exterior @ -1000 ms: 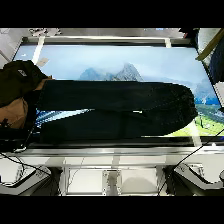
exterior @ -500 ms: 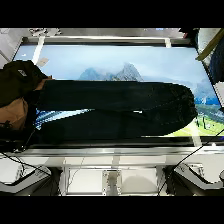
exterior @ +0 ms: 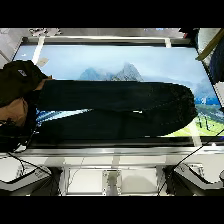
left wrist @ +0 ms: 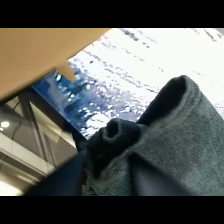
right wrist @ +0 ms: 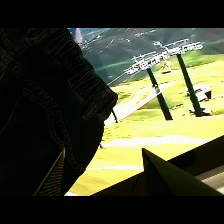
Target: Fold the clothes and pants, and hang the long-sleeved shirts on hangers.
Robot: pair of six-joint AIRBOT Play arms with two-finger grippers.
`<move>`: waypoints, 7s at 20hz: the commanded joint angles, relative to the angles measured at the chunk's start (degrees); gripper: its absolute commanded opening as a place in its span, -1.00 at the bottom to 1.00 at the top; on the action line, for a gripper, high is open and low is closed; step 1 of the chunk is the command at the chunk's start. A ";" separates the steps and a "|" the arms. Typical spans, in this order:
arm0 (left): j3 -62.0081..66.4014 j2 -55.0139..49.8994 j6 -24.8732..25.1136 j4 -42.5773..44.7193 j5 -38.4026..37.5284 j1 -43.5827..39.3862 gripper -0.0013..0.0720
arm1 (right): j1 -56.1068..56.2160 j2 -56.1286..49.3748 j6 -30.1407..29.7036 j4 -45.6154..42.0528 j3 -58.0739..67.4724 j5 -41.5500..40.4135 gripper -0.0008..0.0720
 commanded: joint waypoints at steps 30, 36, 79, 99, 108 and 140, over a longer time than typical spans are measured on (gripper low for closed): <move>-1.75 14.01 -1.29 22.73 -2.62 -2.27 -0.92 | -0.02 -0.11 0.07 -6.01 0.00 1.75 0.43; -1.75 13.07 -1.27 21.40 -1.75 -2.27 -0.92 | -1.38 -5.42 4.07 -2.56 -6.29 2.54 0.44; -0.24 20.37 0.44 17.53 -8.26 -2.29 0.61 | -9.03 -10.49 3.34 -7.37 -8.44 7.08 0.15; -1.84 5.16 18.88 11.56 -15.87 19.17 0.25 | -27.17 -4.61 0.26 12.74 -4.63 22.91 0.18; -1.84 3.41 21.14 9.35 -9.88 19.17 0.25 | -27.17 -1.92 0.35 14.32 -4.59 23.28 0.18; -1.79 0.66 21.20 1.05 -9.90 6.67 -0.92 | -27.17 -5.09 0.68 -1.27 -21.68 5.14 0.39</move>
